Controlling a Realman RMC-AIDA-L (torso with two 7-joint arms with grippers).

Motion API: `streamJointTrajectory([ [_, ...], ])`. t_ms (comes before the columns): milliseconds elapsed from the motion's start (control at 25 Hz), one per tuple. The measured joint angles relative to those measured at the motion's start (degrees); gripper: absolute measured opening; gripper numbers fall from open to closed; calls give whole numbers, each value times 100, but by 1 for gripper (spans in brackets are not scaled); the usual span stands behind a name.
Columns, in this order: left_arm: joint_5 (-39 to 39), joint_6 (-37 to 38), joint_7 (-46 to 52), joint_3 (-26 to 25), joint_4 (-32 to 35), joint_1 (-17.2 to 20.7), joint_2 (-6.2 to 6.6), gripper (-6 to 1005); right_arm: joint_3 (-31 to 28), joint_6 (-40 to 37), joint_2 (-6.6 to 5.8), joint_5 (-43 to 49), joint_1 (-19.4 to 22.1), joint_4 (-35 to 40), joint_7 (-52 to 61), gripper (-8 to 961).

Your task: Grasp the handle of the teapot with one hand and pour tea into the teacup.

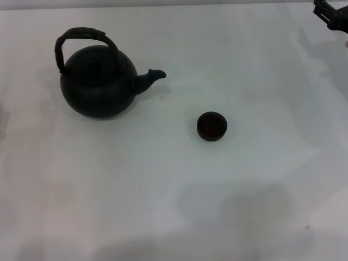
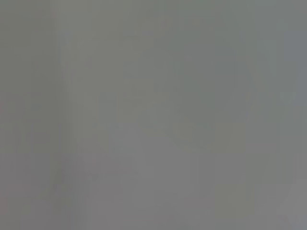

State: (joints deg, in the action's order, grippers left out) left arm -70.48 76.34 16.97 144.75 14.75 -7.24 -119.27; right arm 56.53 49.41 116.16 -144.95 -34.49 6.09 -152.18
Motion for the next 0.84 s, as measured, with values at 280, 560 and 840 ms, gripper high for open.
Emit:
streamJointTrajectory([
  [280,-51,-6,0,0,-52,-97,9,893,-3,0,3,-1,44,-44,9,868],
  [560,-54,-6,0,0,-78,-196,9,893,-2,-2,3,-1,60,-41,11,868],
  [840,-54,-6,61,0,-87,-284,9,893,-2,-26,3,0,58,-9,-11,869],
])
